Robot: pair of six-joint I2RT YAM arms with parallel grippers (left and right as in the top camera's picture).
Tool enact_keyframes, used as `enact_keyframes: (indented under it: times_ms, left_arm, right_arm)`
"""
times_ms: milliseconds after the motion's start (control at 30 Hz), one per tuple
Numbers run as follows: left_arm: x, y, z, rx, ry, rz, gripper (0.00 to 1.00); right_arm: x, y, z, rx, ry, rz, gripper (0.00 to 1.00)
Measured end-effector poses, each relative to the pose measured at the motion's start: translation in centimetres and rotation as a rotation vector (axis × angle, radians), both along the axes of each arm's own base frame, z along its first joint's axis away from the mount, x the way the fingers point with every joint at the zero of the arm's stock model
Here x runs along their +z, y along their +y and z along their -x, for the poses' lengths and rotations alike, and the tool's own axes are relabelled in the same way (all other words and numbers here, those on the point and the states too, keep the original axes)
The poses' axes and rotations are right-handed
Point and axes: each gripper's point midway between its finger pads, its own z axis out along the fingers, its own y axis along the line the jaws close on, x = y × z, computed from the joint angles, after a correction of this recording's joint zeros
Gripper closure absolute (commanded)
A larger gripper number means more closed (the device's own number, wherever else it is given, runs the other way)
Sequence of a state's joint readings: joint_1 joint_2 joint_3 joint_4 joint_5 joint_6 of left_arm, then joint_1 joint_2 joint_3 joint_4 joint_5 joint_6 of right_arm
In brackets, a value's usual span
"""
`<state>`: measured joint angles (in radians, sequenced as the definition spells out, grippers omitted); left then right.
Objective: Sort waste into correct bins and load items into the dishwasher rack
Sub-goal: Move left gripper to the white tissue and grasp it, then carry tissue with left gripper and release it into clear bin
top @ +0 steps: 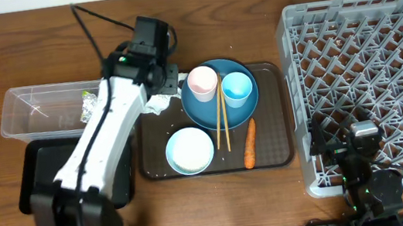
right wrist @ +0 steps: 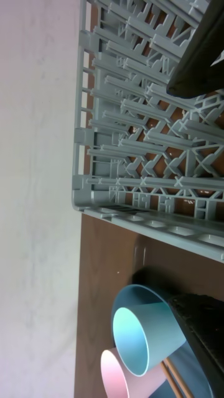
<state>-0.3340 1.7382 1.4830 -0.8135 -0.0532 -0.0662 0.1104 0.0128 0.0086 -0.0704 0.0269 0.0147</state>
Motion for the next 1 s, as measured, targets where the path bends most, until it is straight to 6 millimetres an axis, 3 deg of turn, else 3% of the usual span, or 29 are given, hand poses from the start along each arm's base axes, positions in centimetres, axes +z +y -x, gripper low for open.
enact_keyframes:
  times_ms: [467, 1000]
  left_arm:
    - [-4.5, -0.2, -0.9, -0.051, 0.077, -0.055, 0.44]
    - [-10.5, -0.2, -0.8, -0.1, 0.201, -0.111, 0.44]
  right_arm:
    - [0.0, 0.0, 0.0, 0.0, 0.0, 0.0, 0.01]
    - [0.0, 0.0, 0.0, 0.0, 0.0, 0.0, 0.01]
